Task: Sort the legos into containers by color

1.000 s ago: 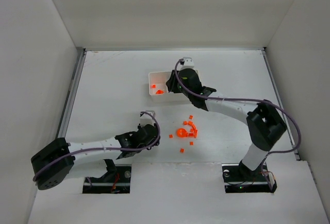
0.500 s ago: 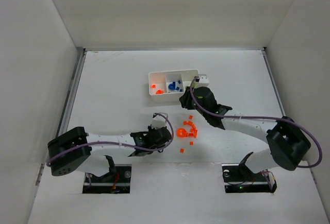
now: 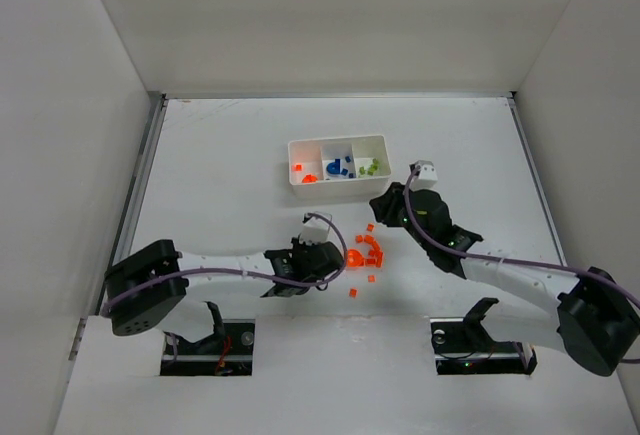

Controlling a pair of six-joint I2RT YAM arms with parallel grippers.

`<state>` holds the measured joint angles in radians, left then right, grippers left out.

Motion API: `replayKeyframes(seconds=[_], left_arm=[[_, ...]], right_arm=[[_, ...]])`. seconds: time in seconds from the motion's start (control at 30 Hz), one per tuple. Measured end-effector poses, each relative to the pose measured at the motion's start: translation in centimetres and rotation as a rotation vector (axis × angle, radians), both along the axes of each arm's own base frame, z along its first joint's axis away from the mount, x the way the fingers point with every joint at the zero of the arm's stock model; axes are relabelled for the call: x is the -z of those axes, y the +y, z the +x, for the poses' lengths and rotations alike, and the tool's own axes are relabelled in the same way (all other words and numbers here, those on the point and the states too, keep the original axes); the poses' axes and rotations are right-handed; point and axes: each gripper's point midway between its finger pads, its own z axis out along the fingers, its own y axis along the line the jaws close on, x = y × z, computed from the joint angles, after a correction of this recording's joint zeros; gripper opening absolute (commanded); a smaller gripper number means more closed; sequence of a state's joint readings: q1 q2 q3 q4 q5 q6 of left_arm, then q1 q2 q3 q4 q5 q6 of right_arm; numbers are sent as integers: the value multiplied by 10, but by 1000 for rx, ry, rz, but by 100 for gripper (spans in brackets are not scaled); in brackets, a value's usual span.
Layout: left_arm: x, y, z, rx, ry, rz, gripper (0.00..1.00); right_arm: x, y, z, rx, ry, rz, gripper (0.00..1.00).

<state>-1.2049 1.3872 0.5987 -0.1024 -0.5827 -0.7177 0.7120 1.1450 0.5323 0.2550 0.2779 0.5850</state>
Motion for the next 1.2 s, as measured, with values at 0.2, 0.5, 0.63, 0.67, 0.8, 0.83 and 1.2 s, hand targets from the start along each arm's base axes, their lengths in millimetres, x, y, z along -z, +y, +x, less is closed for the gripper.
replayKeyframes(seconds=[0.2, 0.5, 0.63, 0.67, 0.8, 0.83, 1.2], left_arm=[[-62, -21, 63, -78, -94, -167, 11], [-124, -71, 197, -109, -215, -327, 15], [-107, -78, 237, -119, -201, -309, 29], [-101, -77, 242, -124, -192, -303, 32], [-93, -72, 245, -128, -176, -279, 33], [-95, -74, 243, -122, -180, -281, 33], [-129, -60, 149, -19, -241, -326, 32]], right_arm=[[14, -11, -11, 19, 25, 17, 35], [35, -19, -19, 37, 57, 4, 33], [32, -17, -18, 34, 47, 10, 34], [32, -16, -19, 32, 44, 11, 34], [33, -14, -19, 27, 42, 6, 35], [36, -14, -19, 29, 48, 0, 35], [73, -5, -25, 9, 134, -96, 46]])
